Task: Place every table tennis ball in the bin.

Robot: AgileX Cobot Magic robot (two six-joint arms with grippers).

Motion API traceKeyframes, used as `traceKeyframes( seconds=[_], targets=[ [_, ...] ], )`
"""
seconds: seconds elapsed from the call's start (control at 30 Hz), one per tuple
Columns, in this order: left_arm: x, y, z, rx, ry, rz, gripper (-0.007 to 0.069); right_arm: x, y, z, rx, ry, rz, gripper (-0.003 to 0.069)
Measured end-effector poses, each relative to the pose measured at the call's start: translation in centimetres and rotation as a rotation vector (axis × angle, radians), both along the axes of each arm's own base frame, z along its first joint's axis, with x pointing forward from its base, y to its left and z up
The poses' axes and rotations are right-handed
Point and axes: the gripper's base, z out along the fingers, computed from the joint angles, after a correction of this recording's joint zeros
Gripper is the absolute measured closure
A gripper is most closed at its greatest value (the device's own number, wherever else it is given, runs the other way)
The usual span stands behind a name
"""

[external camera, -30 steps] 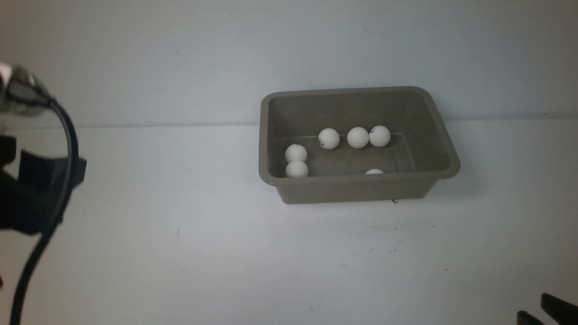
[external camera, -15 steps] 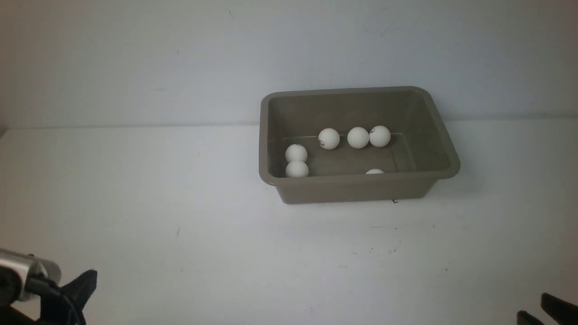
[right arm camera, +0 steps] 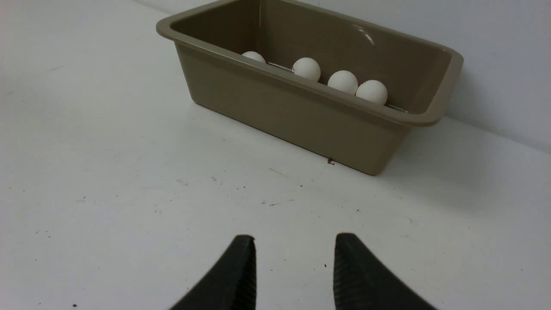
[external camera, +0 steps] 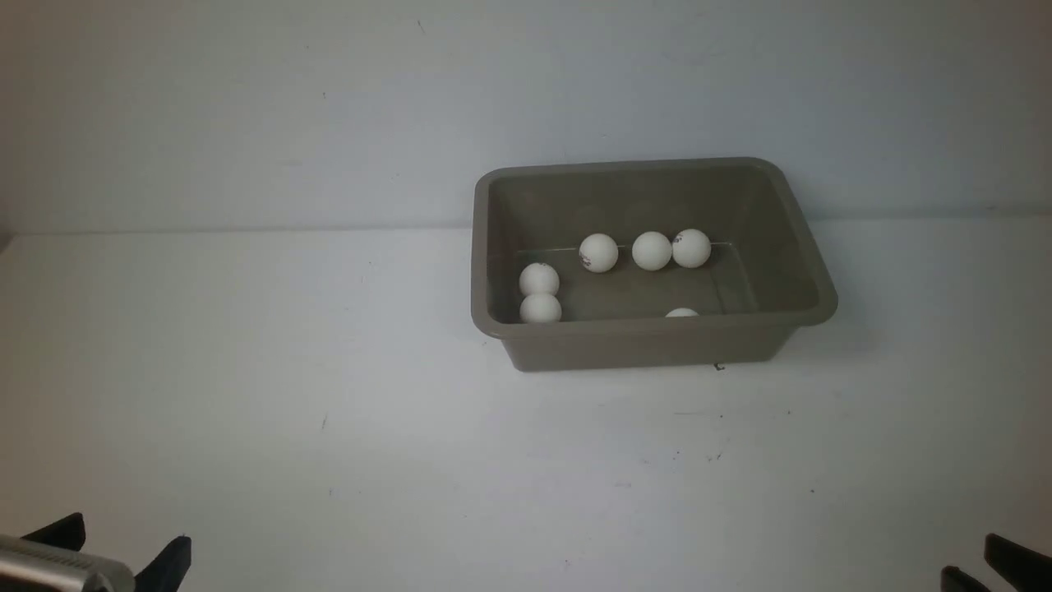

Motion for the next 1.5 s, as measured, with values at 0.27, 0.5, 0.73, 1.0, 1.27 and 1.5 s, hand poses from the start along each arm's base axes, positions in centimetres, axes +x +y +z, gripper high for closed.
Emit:
traceKeyframes(
  seconds=[0.27, 0.5, 0.73, 1.0, 1.27, 1.5],
  targets=[
    [-0.8, 1.0, 0.3, -0.012, -0.084, 0.119, 0.008, 0.0, 0.0, 0.0, 0.0, 0.0, 0.0, 0.0416],
    [-1.6, 1.5, -0.3, -0.007, -0.035, 0.198, 0.008, 0.0, 0.0, 0.0, 0.0, 0.0, 0.0, 0.0416],
    [-2.1, 1.5, -0.7, -0.006, -0.008, 0.204, 0.008, 0.0, 0.0, 0.0, 0.0, 0.0, 0.0, 0.0416],
    [-2.6, 1.5, -1.0, -0.007, 0.012, 0.203, 0.008, 0.0, 0.0, 0.0, 0.0, 0.0, 0.0, 0.0416],
    [-2.9, 1.5, -0.9, -0.008, -0.018, 0.203, 0.008, 0.0, 0.0, 0.0, 0.0, 0.0, 0.0, 0.0416],
    [-3.0, 1.5, -0.8, 0.006, -0.035, 0.198, 0.008, 0.0, 0.0, 0.0, 0.0, 0.0, 0.0, 0.0416]
  ],
)
